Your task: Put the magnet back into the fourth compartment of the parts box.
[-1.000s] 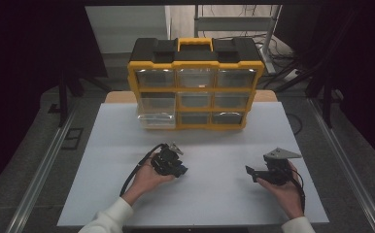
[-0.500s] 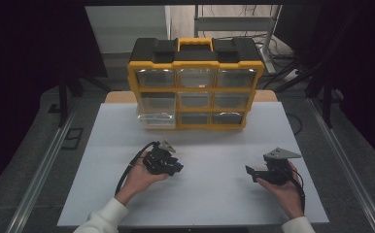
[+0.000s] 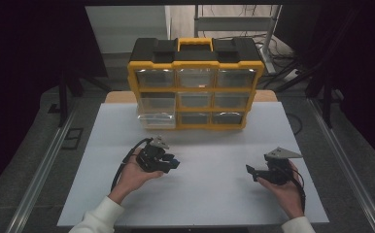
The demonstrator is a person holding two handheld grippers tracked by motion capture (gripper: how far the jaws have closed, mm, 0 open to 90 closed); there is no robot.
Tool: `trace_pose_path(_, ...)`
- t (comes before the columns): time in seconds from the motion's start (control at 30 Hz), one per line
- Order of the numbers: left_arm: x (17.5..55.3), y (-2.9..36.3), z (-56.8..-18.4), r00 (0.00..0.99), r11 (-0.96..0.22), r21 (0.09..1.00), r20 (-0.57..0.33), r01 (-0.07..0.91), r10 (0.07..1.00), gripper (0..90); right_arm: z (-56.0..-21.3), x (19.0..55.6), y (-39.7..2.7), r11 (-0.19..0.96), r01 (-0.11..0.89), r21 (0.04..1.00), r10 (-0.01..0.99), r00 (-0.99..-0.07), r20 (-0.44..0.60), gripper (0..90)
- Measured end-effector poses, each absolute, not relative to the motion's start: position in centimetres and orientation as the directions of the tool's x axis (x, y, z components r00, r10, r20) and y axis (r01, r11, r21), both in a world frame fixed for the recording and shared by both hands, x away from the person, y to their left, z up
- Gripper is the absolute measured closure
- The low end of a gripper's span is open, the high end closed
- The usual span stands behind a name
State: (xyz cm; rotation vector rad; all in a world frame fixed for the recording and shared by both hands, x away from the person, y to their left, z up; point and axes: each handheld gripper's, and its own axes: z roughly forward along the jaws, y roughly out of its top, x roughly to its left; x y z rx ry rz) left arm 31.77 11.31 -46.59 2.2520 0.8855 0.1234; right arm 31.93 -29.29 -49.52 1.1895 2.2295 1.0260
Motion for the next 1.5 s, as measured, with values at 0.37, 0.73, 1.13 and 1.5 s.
trace_pose_path(0.37, 31.6, 12.5, -45.5, 0.756, -0.498, 0.668, -0.152, 0.553, 0.636, 62.0, -49.5, 31.9, -29.2, 0.36, 0.531, 0.767, 0.83, -0.558, -0.003, 16.1)
trace_pose_path(0.73, 31.3, 13.1, -44.7, 0.763, -0.497, 0.678, -0.146, 0.541, 0.63, 62.0, -49.5, 31.9, -29.2, 0.363, 0.532, 0.765, 0.829, -0.56, -0.004, 16.1)
trace_pose_path(1.13, 31.3, 14.5, -43.7, 0.757, -0.479, 0.695, -0.144, 0.536, 0.637, 62.0, -49.6, 31.9, -29.2, 0.371, 0.531, 0.761, 0.826, -0.563, -0.01, 16.1)
trace_pose_path(1.5, 31.4, 15.5, -43.1, 0.75, -0.465, 0.704, -0.147, 0.537, 0.645, 62.0, -49.6, 31.9, -29.1, 0.38, 0.532, 0.757, 0.825, -0.566, -0.017, 16.1)
